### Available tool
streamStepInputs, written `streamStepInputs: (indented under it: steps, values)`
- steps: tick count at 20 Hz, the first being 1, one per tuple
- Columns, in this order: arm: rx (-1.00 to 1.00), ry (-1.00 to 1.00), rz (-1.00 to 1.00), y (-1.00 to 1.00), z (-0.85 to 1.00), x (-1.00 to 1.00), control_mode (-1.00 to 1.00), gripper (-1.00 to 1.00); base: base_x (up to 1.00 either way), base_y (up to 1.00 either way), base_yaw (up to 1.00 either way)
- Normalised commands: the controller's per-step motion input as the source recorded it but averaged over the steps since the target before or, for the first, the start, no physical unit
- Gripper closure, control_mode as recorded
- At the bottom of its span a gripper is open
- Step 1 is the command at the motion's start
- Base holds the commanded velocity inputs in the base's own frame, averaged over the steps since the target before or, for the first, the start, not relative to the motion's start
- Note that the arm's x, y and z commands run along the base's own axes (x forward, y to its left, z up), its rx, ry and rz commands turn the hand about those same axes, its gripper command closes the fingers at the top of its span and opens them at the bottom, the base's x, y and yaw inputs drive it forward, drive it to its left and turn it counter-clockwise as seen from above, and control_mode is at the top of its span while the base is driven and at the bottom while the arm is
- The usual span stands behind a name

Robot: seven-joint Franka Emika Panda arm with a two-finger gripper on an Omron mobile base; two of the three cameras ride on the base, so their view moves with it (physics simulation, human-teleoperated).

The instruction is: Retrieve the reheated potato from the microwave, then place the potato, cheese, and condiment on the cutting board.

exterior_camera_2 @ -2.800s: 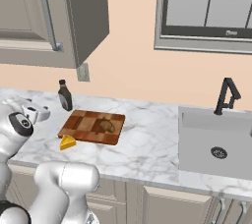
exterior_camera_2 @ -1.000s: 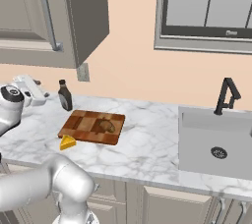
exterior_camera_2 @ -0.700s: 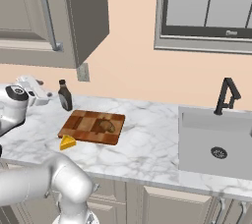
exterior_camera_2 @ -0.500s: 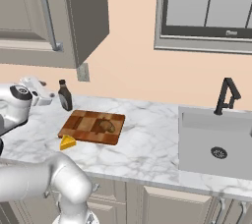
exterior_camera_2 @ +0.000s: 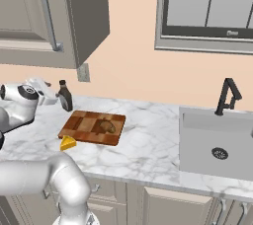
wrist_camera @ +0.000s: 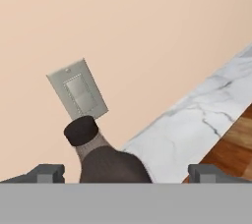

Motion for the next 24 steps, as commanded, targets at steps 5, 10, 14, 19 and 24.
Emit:
streamStepInputs:
  steps: [5, 10, 14, 19, 24]
  values:
    - [-0.07, 0.01, 0.05, -0.04, -0.14, 0.24, -1.0, -1.0, 0.0, 0.0, 0.0]
    - [-0.08, 0.01, 0.06, -0.05, -0.13, 0.2, -1.0, -1.0, 0.0, 0.0, 0.0]
    - [-0.09, 0.0, 0.07, 0.0, -0.1, 0.18, -1.0, -1.0, 0.0, 0.0, 0.0]
    - [-0.08, 0.0, 0.06, 0.0, -0.05, 0.18, -1.0, -1.0, 0.0, 0.0, 0.0]
    - [-0.08, 0.0, 0.04, 0.01, -0.09, 0.21, -1.0, -1.0, 0.0, 0.0, 0.0]
